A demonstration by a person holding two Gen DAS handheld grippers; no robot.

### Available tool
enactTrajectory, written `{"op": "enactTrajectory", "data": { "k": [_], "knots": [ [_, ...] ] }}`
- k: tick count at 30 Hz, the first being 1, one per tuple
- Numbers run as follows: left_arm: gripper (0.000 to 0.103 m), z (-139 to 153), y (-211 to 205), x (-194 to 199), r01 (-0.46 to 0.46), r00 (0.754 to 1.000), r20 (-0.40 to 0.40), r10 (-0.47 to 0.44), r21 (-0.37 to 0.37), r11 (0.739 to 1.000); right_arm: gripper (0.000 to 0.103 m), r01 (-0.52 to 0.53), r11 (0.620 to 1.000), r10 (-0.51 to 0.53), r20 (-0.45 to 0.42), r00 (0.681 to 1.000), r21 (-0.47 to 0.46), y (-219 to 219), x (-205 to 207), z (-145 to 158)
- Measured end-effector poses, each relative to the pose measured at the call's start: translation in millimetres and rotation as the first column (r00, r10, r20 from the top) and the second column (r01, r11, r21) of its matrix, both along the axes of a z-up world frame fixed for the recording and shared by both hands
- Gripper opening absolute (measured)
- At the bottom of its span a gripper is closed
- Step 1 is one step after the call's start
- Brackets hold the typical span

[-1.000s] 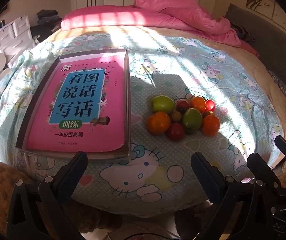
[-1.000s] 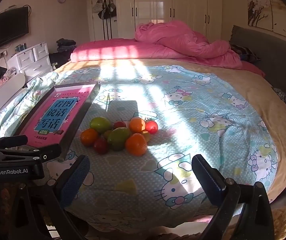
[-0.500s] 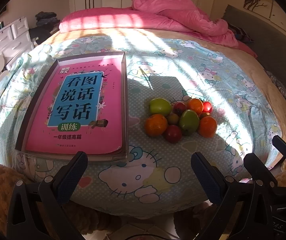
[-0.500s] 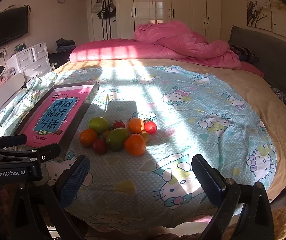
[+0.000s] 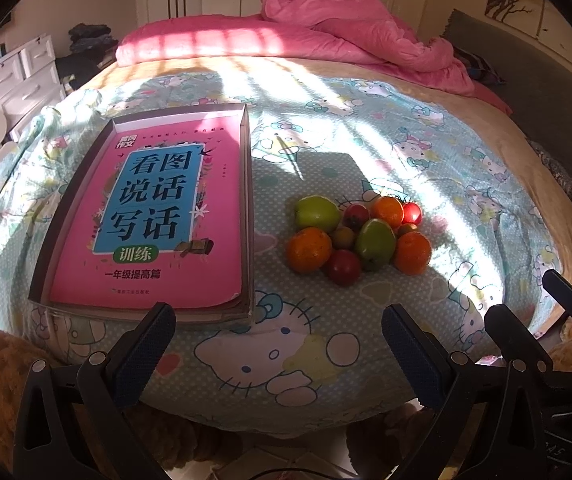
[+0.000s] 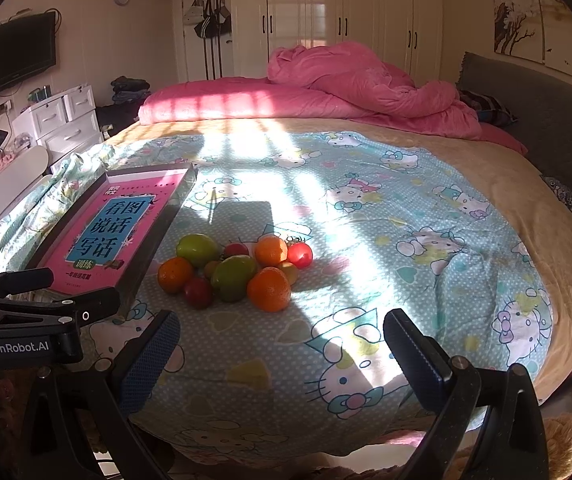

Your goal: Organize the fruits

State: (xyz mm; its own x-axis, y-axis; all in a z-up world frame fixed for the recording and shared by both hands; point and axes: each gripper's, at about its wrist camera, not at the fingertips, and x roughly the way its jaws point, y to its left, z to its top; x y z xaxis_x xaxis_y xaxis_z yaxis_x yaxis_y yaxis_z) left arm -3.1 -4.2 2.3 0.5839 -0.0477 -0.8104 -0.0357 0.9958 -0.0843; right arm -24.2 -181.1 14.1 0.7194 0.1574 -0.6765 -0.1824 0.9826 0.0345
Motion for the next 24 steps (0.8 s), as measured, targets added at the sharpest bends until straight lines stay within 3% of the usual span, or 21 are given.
{"op": "enactTrajectory", "data": {
  "k": [24],
  "knots": [
    [0.103, -0.5, -1.8, 2.7, 0.016, 1.0, -0.003, -0.016, -0.013, 1.0, 0.103, 0.003, 1.0, -0.003, -0.008, 1.0, 0.001, -0.2, 1.3, -2.8]
  ]
}}
